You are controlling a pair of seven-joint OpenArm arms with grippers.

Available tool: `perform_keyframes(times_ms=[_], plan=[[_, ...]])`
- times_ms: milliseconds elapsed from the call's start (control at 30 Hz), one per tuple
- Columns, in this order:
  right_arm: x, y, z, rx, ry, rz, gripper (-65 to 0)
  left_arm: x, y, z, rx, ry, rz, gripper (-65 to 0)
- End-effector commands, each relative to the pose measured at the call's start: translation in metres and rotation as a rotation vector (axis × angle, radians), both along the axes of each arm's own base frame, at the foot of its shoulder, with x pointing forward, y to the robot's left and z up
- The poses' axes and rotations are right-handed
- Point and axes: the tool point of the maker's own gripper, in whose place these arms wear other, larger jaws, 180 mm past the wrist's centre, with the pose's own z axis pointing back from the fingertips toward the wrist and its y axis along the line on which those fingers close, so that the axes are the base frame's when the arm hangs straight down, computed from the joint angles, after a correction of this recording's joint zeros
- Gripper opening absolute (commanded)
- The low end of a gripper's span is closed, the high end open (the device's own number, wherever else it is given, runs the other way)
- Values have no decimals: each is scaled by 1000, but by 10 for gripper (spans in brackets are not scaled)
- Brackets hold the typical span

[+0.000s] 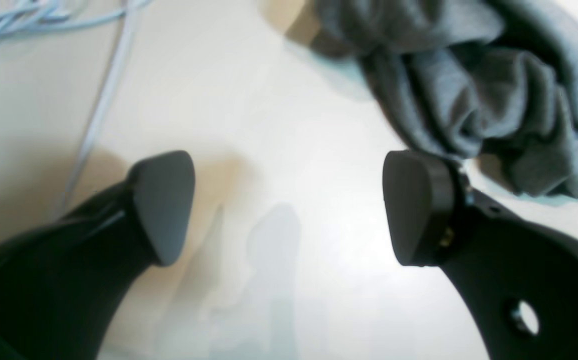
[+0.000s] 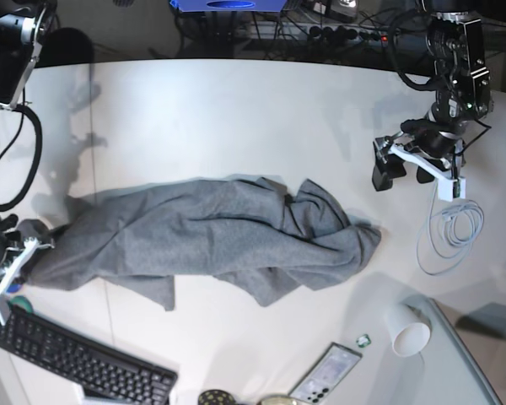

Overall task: Layout the t-shirt on the table in an organized manner, then fold the t-shirt properly
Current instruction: 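Reposition the right gripper along the shirt's end and regrasp it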

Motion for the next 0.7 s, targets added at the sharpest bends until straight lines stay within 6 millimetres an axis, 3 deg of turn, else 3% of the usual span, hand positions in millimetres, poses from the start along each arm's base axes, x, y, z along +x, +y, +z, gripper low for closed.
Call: perform_keyframes(times_ms=[0,100,233,433,533,667], plan=[[9,-5,23,-20,-71,1,-644,8,5,12,8,-45,2,-91],[10,1,13,10,-54,0,-644,8,6,13,11,-46,3,-91],[5,5,-34,88,59,-19,-644,6,10,11,13,-41,11,-91],[1,9,-38,98,27,-11,-644,3,12,9,16,-32,13,-91],[-1,8,-69,146,93,-29,-644,3,10,11,19,-36,3,-91],[-11,-5,-40,96,39,-57,-645,5,5,14,16,-46,-5,-91]])
